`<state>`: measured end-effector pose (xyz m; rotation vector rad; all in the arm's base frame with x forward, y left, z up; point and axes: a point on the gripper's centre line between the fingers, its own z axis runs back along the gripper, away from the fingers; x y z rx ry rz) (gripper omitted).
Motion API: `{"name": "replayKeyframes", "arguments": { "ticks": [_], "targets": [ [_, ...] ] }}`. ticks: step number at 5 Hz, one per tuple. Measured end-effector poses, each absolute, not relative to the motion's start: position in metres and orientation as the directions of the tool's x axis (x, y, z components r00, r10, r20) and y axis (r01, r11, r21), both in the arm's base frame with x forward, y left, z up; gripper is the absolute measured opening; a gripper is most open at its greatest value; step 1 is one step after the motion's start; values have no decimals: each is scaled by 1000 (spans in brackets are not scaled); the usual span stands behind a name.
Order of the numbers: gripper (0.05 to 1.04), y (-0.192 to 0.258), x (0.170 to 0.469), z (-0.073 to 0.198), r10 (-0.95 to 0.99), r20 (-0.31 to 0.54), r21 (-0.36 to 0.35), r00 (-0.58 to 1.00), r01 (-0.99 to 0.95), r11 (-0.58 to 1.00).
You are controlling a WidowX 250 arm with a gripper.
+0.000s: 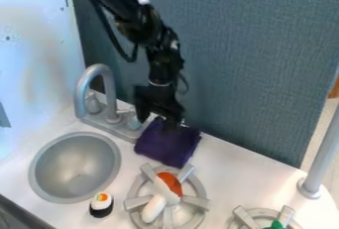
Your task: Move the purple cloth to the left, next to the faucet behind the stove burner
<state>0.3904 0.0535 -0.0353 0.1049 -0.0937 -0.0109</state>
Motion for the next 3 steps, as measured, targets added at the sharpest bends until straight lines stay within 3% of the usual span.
{"name": "replayKeyframes", "arguments": {
  "ticks": [1,3],
  "targets": [
    [1001,49,364,-19,-36,102,78,994,28,997],
    [1001,46,318,-15,-69,12,10,998,69,998]
  ]
}}
